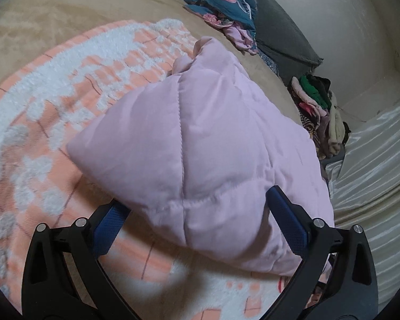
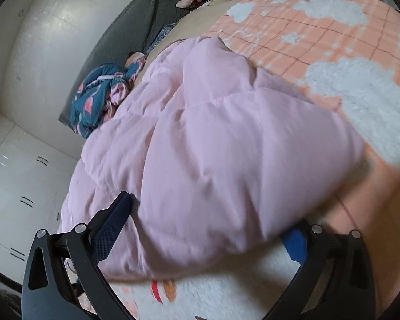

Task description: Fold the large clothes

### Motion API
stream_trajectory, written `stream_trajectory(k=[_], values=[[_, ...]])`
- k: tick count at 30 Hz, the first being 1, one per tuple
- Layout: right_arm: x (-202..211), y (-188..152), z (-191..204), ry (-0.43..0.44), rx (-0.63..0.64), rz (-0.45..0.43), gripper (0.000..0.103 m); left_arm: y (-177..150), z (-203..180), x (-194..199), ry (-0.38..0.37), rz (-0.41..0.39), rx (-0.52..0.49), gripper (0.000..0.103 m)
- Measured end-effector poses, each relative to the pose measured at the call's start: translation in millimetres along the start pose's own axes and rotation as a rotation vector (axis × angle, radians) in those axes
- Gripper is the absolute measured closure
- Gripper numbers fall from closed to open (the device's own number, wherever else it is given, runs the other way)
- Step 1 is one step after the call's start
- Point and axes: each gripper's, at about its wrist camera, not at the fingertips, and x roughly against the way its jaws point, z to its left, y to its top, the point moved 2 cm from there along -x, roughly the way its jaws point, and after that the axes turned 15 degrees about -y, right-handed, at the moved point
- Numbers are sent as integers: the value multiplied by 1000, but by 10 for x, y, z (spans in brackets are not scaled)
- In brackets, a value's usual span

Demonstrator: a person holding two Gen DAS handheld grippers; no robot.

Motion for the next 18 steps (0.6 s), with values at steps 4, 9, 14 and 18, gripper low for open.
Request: stream_trajectory(k=[4, 9, 14, 18], values=[[-67, 72, 34, 12, 1, -9, 4, 17, 27, -108, 4, -3, 10, 8], [-131, 116, 53, 33, 9, -25, 4, 43, 97, -235, -23, -9, 32, 8], [-93, 76, 73, 36, 51, -68, 21, 22, 98, -301, -18, -11, 2, 9], [36, 53, 179, 38, 137, -113, 48, 18, -129, -240, 5, -21, -116, 44]])
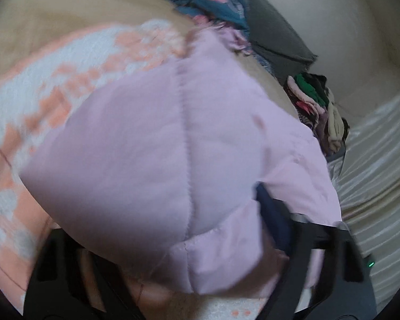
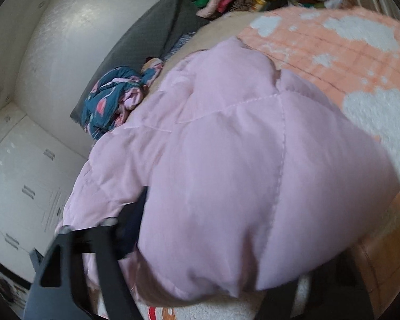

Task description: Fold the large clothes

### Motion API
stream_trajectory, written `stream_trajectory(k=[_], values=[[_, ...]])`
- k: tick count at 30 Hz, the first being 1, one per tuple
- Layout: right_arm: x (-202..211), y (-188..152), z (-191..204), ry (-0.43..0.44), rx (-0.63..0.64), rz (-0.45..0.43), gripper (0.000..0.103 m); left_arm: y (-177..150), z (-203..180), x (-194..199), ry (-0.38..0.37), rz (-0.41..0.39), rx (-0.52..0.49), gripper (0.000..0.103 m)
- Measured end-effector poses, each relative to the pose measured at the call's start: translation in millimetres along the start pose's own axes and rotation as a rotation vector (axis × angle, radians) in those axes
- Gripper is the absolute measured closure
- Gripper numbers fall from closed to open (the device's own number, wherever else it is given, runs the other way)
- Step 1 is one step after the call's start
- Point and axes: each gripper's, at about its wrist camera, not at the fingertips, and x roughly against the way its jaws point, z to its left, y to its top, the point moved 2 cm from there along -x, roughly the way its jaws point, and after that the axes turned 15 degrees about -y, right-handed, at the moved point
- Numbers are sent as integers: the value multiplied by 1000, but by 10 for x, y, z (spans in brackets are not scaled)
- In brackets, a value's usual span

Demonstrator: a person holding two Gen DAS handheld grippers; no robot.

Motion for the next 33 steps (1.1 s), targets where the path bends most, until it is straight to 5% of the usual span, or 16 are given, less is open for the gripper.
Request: stream_trajectory(k=[2, 7, 20, 33], values=[[85, 9, 104, -16, 59, -28, 59, -2, -204, 57, 39, -8, -98, 61], [378, -5, 320, -58, 206, -96, 69, 22, -486, 182, 67, -17, -203, 71], [1379, -360, 686, -166, 566, -270, 73, -188, -960, 798, 66, -41, -345, 75], [1886, -838, 477, -198, 624, -285, 73, -683, -1070, 1223, 91, -21, -421, 75]])
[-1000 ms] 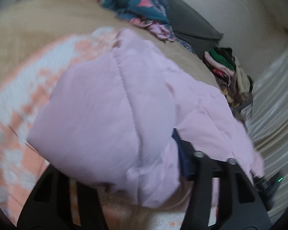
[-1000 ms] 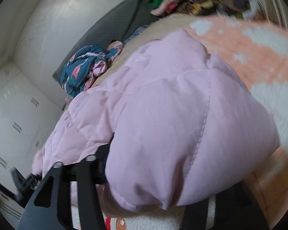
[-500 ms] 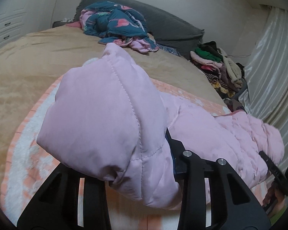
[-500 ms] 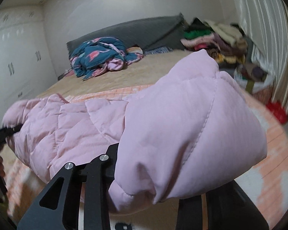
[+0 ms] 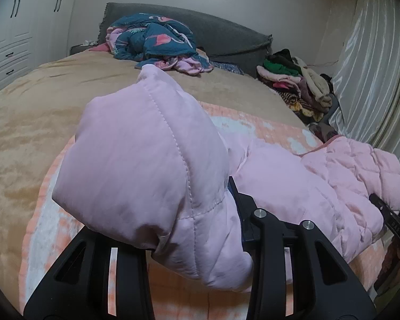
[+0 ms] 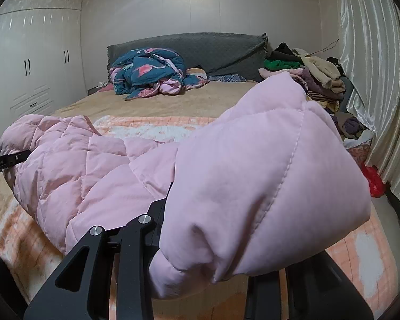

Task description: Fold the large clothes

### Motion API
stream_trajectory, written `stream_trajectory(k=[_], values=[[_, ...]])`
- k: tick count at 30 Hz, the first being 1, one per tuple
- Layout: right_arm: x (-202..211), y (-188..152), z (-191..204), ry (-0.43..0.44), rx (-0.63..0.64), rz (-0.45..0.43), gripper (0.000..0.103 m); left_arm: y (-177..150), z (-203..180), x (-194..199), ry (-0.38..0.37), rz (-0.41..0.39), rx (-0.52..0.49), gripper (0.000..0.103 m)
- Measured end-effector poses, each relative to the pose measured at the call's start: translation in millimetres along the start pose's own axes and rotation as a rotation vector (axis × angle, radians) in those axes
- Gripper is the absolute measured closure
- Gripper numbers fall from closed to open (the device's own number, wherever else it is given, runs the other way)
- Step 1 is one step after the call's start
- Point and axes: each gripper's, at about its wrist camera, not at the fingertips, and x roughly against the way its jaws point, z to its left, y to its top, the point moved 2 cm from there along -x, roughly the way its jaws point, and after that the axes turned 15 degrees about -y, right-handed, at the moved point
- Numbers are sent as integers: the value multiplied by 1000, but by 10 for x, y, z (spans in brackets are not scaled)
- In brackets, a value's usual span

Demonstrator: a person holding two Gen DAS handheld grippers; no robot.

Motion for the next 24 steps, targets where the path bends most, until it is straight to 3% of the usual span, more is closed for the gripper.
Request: stream_trajectory(k=[15, 24], values=[[103, -78, 41, -12, -7, 36, 73, -209, -42, 207, 11, 27, -20, 75], [-118, -188, -33, -11, -76, 142, 67, -429, 26, 166, 32, 76, 20, 69]])
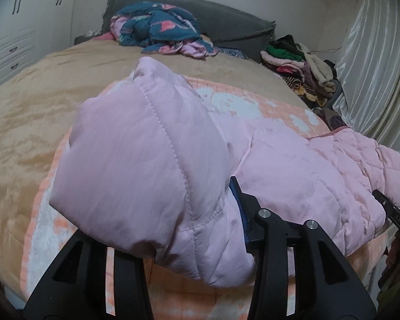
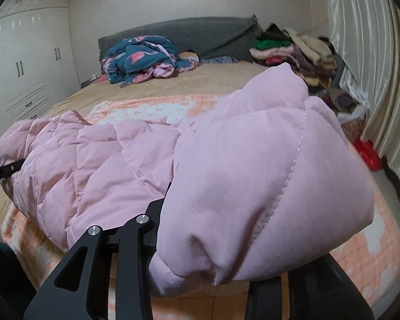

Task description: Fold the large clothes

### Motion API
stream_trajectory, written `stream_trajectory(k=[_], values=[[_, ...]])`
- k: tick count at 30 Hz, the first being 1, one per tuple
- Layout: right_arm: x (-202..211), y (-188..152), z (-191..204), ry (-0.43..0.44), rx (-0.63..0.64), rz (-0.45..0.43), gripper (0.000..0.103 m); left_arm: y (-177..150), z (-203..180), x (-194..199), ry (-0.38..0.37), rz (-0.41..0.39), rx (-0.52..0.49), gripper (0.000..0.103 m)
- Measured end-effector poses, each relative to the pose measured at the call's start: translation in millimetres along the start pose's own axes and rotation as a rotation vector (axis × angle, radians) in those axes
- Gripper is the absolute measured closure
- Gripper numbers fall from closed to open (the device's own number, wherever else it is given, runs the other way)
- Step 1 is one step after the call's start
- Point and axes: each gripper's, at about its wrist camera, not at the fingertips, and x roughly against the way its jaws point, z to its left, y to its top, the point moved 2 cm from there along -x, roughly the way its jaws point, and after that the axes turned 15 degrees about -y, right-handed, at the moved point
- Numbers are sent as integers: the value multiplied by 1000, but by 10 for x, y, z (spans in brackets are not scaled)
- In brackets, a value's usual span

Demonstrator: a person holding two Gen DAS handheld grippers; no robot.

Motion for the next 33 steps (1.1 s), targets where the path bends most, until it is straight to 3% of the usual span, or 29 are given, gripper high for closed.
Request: stream_trajectory(k=[6, 9, 11, 13, 17, 25, 33], values=[[-286, -200, -173, 30, -128, 130, 54, -194, 107, -37, -2, 31, 38, 61], [-381, -274, -246, 60, -195, 177, 43, -264, 142, -38, -1, 37, 50, 55], [-427, -322, -297, 71, -236, 207, 28, -299, 170, -38, 2, 47, 64, 49], [-457, -383, -353, 74, -274, 235, 21, -322, 186, -24, 3, 54, 73, 46], [-441, -487, -413, 62, -300, 261, 8, -395, 231, 36, 9, 74, 94, 29], [-242, -644, -557, 34, -282, 259, 4, -494, 232, 197, 31, 86, 113, 16], [-85, -746, -676, 16, -258, 256, 4, -574, 246, 364, 63, 91, 126, 9]])
